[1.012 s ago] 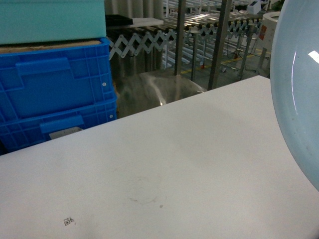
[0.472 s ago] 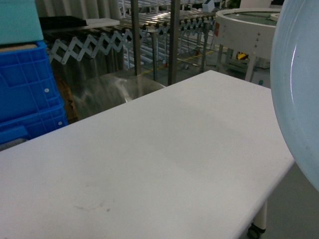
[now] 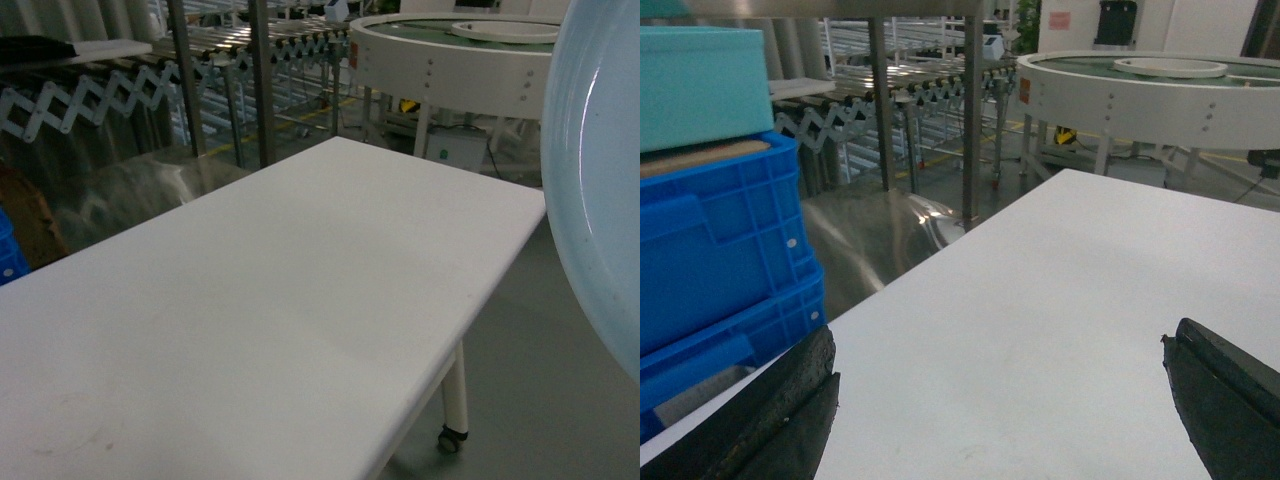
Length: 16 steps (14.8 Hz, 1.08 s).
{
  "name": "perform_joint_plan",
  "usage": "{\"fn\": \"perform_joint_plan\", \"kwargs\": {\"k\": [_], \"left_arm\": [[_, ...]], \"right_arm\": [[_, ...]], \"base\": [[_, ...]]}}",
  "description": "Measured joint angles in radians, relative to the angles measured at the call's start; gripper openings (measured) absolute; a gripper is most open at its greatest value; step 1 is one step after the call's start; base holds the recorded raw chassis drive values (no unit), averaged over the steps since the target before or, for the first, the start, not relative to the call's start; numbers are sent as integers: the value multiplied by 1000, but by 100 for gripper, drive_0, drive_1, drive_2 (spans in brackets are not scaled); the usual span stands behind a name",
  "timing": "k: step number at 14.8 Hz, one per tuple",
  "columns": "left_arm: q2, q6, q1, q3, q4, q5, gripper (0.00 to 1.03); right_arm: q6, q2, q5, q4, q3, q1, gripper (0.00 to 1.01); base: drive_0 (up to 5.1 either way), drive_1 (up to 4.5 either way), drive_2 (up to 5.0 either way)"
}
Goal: Place blue tray on left shelf second layer neatly
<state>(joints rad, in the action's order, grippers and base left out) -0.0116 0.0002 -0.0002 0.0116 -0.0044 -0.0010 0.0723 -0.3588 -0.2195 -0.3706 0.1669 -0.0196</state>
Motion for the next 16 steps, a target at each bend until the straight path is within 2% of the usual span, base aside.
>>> {"fn": "perform_joint_plan", "kwargs": {"k": [16], "left_arm": [[0,0,0,0,0,0,98]], "right_arm": [[0,0,0,0,0,0,2]], "base": [[-158,-158,-158]]}}
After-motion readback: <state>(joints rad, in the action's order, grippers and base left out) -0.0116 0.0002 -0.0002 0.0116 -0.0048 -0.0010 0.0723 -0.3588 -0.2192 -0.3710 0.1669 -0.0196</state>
